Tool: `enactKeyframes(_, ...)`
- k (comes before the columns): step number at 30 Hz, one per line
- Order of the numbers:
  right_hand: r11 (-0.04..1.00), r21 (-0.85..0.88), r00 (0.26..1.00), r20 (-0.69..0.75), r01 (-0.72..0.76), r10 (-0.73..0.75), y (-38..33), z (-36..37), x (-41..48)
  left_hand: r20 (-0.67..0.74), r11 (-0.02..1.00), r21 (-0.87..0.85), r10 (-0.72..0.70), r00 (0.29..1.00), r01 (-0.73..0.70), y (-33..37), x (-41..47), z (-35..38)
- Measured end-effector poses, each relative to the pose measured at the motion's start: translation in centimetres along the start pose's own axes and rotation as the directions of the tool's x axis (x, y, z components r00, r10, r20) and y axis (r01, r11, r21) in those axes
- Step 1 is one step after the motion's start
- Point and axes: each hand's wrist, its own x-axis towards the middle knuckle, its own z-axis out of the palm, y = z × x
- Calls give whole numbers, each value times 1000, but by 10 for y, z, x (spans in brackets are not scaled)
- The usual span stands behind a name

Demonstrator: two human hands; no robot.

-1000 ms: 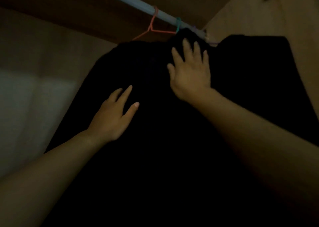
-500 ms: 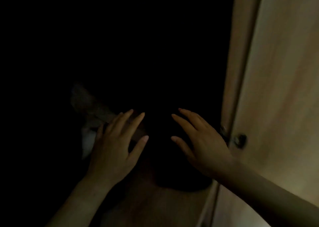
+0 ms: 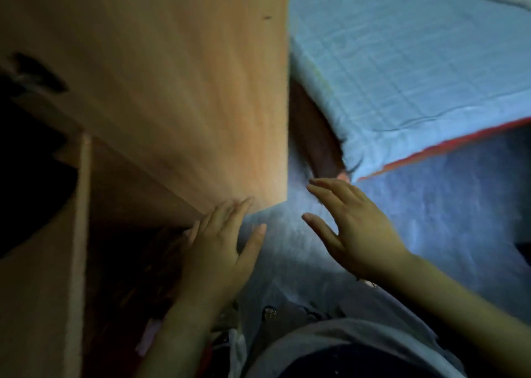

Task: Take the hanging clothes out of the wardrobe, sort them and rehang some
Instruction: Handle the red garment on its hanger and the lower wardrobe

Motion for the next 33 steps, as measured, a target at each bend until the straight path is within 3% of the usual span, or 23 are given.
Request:
enactKeyframes(4,983,10,975,-124,-182,182,80,-44,-24,129,964,76,243,961,-254,80,61,41)
enactKeyframes(10,883,49,848,-258,-466,462,233,-125,-82,195,852,-66,522,831,-519,250,140,151)
enactKeyframes(18,677,51,633,-310,-734,709,408,-235,-145,350,656,-231,745,567,-719,493,209,282)
enactKeyframes(21,655,75,614,-282,-752,737,461,-255,-125,359,667,-227,735,576,-710,539,249,302)
enactKeyframes(28,697,106,647,-294,-709,703,603,-312,-4,343,717,-144,683,645,-682,611,400,334)
enactKeyframes(33,657,118,588,-352,-744,728,697,-378,45,383,648,-153,735,559,-746,707,501,366)
